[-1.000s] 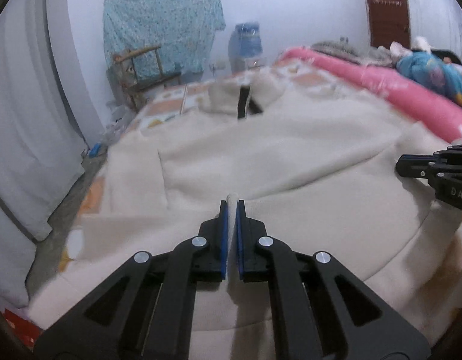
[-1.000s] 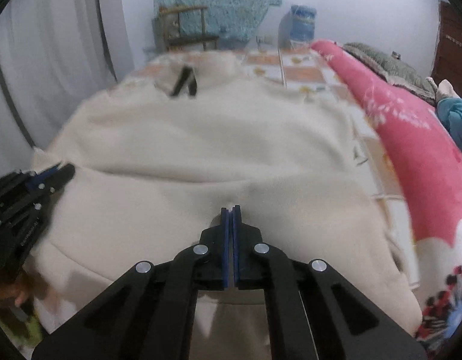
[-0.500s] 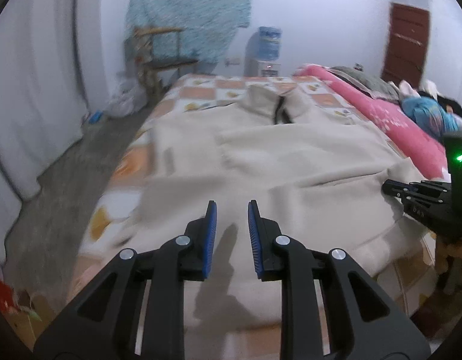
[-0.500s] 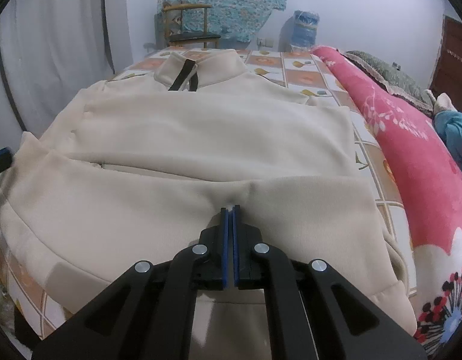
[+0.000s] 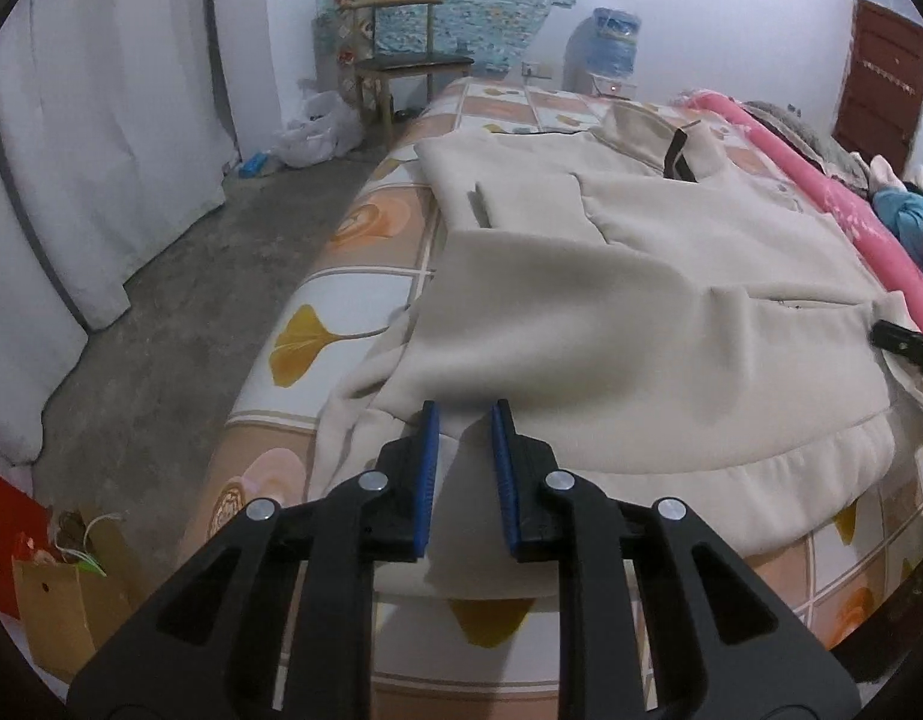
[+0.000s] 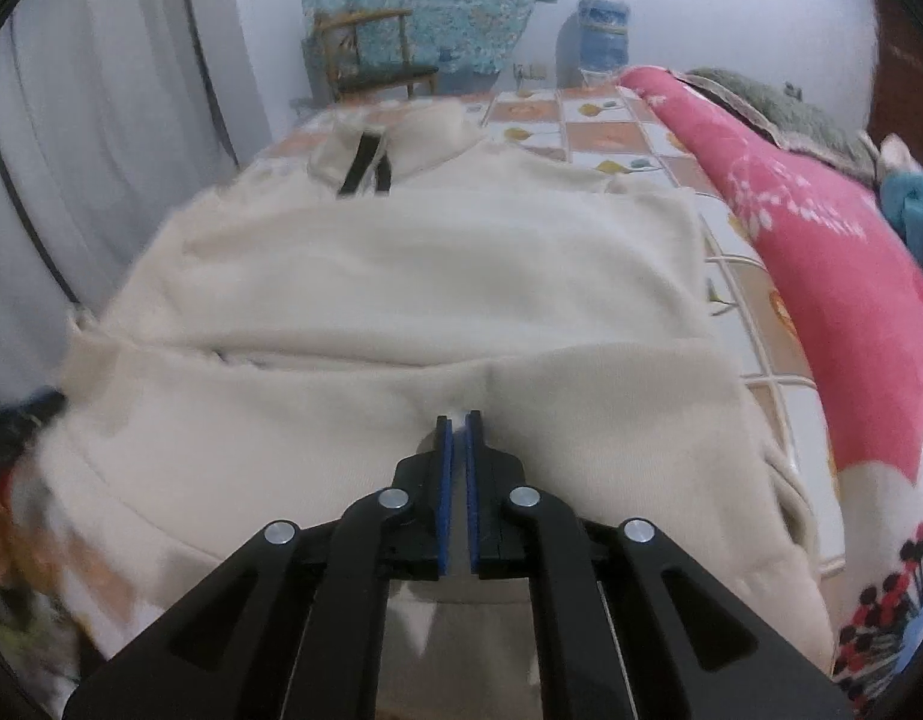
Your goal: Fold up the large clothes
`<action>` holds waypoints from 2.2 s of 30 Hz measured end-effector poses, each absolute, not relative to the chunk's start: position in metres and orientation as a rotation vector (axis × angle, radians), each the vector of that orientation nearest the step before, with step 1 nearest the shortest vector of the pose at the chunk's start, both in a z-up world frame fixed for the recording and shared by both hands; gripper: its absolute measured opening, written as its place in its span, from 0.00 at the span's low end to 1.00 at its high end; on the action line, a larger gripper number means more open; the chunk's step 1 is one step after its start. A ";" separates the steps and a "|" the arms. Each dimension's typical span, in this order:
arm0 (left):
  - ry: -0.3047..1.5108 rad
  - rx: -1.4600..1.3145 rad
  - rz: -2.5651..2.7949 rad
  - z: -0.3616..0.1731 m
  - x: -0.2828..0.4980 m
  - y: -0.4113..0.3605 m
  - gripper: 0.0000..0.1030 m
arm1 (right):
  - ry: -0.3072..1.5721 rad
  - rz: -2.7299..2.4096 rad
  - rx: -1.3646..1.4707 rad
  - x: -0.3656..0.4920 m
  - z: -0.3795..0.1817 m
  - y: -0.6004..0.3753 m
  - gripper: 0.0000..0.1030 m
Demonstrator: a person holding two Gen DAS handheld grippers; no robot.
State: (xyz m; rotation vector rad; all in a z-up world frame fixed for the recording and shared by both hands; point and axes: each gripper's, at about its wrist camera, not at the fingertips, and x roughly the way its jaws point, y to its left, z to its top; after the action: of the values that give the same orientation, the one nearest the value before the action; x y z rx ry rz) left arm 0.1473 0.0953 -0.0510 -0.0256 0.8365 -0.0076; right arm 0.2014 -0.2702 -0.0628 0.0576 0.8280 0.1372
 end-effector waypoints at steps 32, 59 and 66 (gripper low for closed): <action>0.734 -0.097 -0.226 -0.012 0.113 0.080 0.34 | 0.792 0.026 -0.129 0.147 -0.039 -0.270 0.37; 0.827 0.049 -0.204 -0.020 0.147 0.003 0.77 | 0.892 0.157 0.077 0.175 -0.059 -0.233 0.61; 0.892 0.113 -0.186 -0.037 0.169 -0.027 0.81 | 0.952 0.070 0.065 0.191 -0.073 -0.246 0.72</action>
State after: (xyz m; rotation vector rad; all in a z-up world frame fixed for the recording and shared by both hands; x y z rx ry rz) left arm 0.1691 -0.0272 -0.0375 0.1133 0.8921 -0.1862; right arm 0.1914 -0.2459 -0.0730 0.0646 0.9519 0.0703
